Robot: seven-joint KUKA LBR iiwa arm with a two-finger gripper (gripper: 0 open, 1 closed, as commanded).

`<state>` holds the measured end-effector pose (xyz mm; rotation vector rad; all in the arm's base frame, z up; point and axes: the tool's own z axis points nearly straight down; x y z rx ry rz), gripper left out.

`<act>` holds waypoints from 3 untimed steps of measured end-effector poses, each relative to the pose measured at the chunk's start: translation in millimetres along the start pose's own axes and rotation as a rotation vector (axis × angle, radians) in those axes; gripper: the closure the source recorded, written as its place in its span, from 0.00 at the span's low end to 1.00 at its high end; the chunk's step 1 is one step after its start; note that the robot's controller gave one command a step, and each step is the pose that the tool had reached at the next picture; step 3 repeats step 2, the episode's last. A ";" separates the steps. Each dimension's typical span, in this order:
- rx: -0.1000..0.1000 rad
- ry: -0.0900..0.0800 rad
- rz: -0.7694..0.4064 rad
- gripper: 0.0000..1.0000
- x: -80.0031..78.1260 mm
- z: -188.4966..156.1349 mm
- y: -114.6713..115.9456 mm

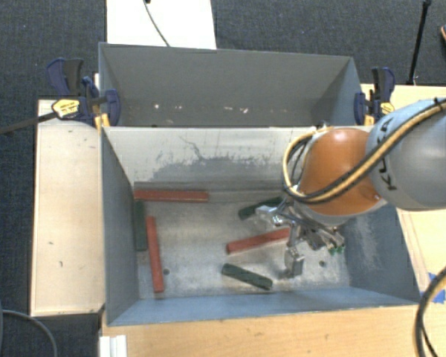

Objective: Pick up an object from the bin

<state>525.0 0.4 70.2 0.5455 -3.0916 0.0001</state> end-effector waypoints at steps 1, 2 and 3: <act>0.000 -0.002 -0.004 1.00 -1.3 -0.2 1.1; 0.003 -0.012 0.001 1.00 -3.5 -70.7 0.3; 0.003 -0.012 0.001 1.00 -3.5 -70.7 0.3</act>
Offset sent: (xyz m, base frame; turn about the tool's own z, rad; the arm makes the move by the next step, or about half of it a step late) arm 0.0000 0.0000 0.0000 0.0000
